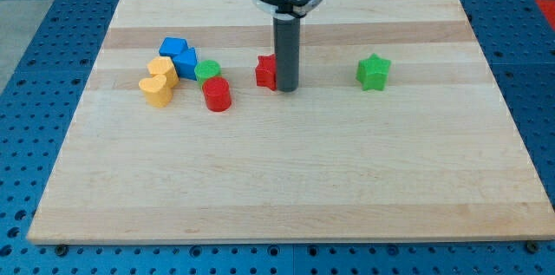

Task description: Slide the red star to the right side of the green circle

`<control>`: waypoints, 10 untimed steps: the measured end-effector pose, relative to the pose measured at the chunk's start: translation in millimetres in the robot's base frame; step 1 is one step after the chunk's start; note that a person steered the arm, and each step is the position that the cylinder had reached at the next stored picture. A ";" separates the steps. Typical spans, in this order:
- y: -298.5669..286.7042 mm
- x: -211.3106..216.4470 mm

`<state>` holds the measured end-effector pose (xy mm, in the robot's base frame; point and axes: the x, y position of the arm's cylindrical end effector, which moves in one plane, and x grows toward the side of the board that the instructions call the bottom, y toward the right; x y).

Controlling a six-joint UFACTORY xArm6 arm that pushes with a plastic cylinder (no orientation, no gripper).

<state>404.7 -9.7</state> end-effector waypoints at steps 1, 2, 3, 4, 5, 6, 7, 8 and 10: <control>10.4 -2.1; 20.2 -5.4; 20.3 -17.1; 18.0 -22.8; 1.3 -22.8; -8.0 -22.8; -11.5 -22.8; -16.8 -22.8; 18.6 -36.8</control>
<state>368.0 8.8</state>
